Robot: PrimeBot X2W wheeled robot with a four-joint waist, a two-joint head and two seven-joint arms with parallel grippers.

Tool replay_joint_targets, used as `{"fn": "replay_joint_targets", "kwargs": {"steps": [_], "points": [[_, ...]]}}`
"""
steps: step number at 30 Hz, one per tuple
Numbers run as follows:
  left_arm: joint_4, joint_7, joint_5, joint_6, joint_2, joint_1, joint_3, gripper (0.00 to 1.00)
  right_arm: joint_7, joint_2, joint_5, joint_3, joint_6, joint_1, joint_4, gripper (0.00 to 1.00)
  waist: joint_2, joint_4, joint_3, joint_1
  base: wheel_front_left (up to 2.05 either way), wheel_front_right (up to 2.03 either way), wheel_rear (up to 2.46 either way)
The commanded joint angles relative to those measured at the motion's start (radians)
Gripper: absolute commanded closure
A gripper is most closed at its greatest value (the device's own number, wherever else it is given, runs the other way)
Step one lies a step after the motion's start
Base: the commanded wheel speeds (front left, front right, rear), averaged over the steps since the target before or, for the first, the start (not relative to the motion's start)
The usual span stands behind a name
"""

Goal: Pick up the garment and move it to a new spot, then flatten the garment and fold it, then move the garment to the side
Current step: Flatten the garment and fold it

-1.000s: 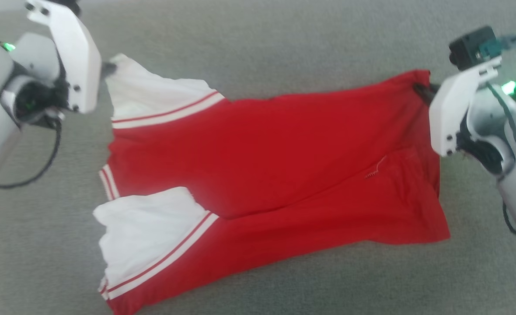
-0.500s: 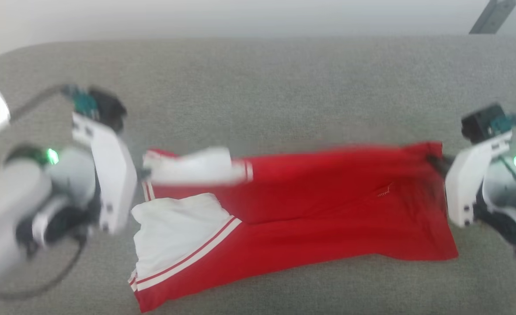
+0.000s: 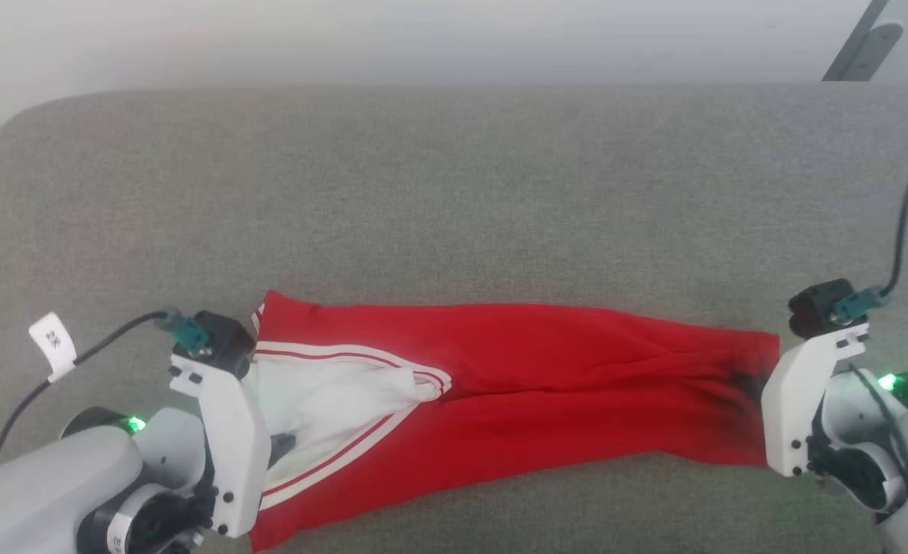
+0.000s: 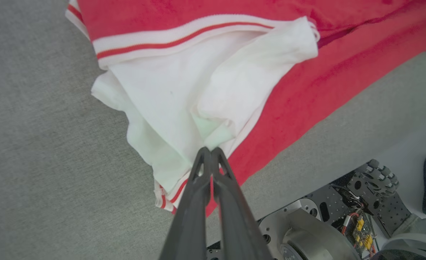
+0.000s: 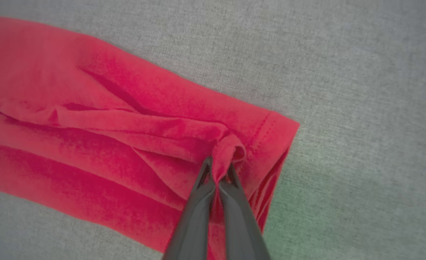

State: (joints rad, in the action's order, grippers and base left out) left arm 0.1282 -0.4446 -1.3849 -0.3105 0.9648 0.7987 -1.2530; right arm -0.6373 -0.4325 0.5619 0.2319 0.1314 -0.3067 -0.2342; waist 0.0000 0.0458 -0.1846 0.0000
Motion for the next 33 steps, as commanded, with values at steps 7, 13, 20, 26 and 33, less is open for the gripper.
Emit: {"fn": "replay_joint_targets", "kwargs": {"steps": [7,13,20,26,33], "points": [[-0.107,0.102,-0.024,0.032,-0.035,-0.067,0.023,0.00,-0.002,0.027,0.002,0.014,-0.002,-0.006,-0.036,0.00,0.0000,-0.010,0.045,0.0000,0.00,0.00,0.00],[-0.115,0.216,-0.024,0.041,-0.029,-0.112,0.055,0.00,0.014,0.014,0.023,0.001,-0.002,0.007,-0.026,0.00,0.0000,-0.007,0.092,0.0000,0.00,0.00,0.00],[-0.107,0.399,-0.006,0.029,-0.003,-0.194,0.091,0.00,0.013,-0.009,0.034,-0.051,-0.002,0.040,-0.031,0.00,0.0000,0.003,0.139,0.0000,0.00,0.00,0.00],[-0.123,0.608,0.012,0.005,0.011,-0.284,0.130,0.00,0.001,-0.022,0.042,-0.108,-0.002,0.074,-0.070,0.00,0.0000,0.025,0.167,0.0000,0.00,0.00,0.00],[-0.160,0.708,0.101,-0.005,0.000,-0.361,0.218,0.00,-0.017,-0.022,0.048,-0.134,-0.002,0.089,-0.123,0.00,0.0000,0.051,0.177,0.0000,0.00,0.00,0.00]]}}
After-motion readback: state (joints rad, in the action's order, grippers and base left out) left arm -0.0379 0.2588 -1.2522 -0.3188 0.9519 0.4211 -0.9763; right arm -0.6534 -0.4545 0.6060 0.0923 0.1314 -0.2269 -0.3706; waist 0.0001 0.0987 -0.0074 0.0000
